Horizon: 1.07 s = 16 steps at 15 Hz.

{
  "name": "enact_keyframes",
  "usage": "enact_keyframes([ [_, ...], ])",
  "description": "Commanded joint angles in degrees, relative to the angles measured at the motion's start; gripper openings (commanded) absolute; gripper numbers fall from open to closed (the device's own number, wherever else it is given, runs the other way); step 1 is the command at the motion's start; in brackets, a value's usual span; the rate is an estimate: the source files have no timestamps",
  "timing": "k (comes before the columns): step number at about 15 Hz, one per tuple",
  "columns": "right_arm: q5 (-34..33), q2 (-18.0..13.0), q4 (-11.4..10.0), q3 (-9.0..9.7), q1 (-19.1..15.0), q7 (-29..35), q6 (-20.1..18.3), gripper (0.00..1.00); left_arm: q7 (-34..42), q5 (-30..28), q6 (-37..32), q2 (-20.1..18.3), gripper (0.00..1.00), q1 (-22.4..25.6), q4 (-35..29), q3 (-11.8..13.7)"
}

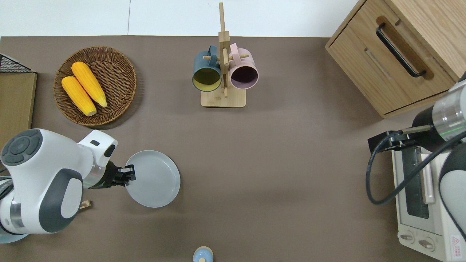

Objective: Pick gray plate from low plate rack and place it on table with left arm
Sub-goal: 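Carry the gray plate away from the rack and lower it onto the table, then open the left gripper and withdraw it back toward the rack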

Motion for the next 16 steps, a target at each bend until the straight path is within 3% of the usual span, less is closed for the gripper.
enact_keyframes([
  [1,-0.4,-0.1,0.4,1.21,-1.3,0.7,-0.6,0.983,-1.1,1.4,2.0,0.0,0.06,-0.8,-1.1,0.1],
  [2,-0.4,-0.1,0.4,1.21,-1.3,0.7,-0.6,0.983,-0.9,1.4,2.0,0.0,0.21,-0.8,-1.1,0.1],
  [3,-0.4,-0.1,0.4,1.13,-1.3,0.7,-0.6,0.983,-0.8,1.4,2.0,-0.1,0.65,-0.8,-1.0,0.1],
  [4,-0.4,-0.1,0.3,1.21,-1.3,0.7,-0.6,0.983,-0.4,1.4,1.9,-0.4,0.99,-0.8,-0.8,0.1],
  [9,-0.4,-0.1,0.3,1.13,-1.3,0.7,-0.6,0.983,0.0,2.4,-0.9,-1.5,1.0,-0.6,1.7,0.2],
  [11,-0.4,-0.1,0.4,1.21,-1.3,0.7,-0.6,0.983,0.1,6.7,-6.7,-1.5,1.0,-0.6,8.3,0.2],
  [16,-0.4,-0.1,0.4,1.21,-1.3,0.7,-0.6,0.983,0.3,7.7,-12.1,-1.4,1.0,-0.2,20.2,0.3],
])
